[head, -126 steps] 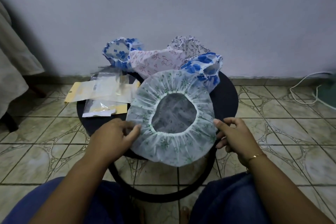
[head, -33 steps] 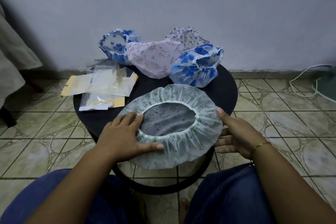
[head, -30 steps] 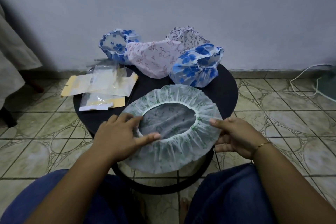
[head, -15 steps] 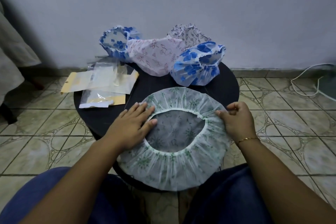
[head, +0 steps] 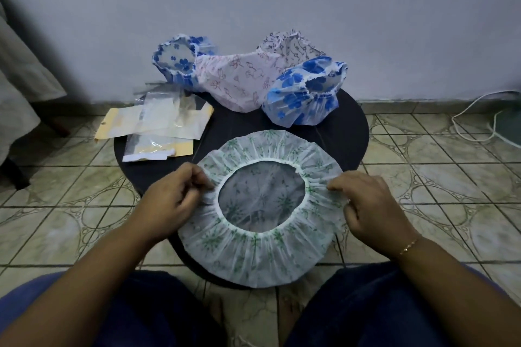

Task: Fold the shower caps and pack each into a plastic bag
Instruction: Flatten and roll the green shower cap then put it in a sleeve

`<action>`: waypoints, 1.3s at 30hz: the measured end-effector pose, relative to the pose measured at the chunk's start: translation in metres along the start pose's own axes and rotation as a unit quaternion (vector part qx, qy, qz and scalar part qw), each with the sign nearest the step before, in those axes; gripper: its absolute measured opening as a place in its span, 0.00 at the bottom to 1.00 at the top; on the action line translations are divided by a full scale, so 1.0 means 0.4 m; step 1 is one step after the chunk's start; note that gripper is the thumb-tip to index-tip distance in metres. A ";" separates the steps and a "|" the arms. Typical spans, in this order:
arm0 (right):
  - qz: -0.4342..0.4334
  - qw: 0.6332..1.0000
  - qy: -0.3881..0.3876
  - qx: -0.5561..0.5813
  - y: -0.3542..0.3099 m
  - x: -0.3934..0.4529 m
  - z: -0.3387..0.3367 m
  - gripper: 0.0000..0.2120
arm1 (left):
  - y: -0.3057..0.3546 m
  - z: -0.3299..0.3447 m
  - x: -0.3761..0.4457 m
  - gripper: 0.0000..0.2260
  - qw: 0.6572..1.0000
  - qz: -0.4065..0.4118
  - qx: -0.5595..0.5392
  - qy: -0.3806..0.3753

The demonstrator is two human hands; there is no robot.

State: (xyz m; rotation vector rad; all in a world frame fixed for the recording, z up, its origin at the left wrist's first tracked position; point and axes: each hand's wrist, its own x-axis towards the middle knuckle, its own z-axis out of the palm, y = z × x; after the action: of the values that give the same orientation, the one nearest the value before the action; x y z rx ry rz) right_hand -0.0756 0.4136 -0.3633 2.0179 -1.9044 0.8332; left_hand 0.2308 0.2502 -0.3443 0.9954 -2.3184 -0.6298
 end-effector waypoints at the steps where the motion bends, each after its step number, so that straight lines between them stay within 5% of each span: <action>1: -0.003 0.999 -0.026 -0.021 0.006 -0.009 0.000 0.22 | -0.012 -0.010 -0.011 0.10 1.000 0.006 -0.001 -0.019; 7: -0.027 0.992 -0.094 -0.074 0.025 -0.027 0.019 0.31 | -0.065 -0.024 -0.058 0.27 0.988 0.111 0.067 -0.085; 12: -0.021 0.997 -0.055 -0.041 0.016 -0.013 0.014 0.19 | -0.081 -0.029 -0.073 0.35 0.981 0.116 0.120 -0.097; 23: 0.117 0.982 -0.010 0.151 0.021 0.021 0.023 0.31 | -0.037 -0.056 -0.030 0.18 0.997 0.001 -0.080 -0.018; 33: 0.179 0.961 0.086 0.191 0.008 0.100 0.048 0.13 | 0.005 -0.008 0.016 0.14 0.978 -0.104 -0.095 0.157; 39: 0.241 0.961 0.050 0.125 0.031 0.126 0.069 0.20 | 0.013 0.017 0.052 0.18 0.972 -0.152 -0.061 0.167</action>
State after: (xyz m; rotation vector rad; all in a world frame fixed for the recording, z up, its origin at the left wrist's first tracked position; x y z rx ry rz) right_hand -0.0818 0.3553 -0.3603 1.6025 -2.3714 1.3237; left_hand 0.2117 0.2391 -0.3404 1.3002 -1.8302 -0.6559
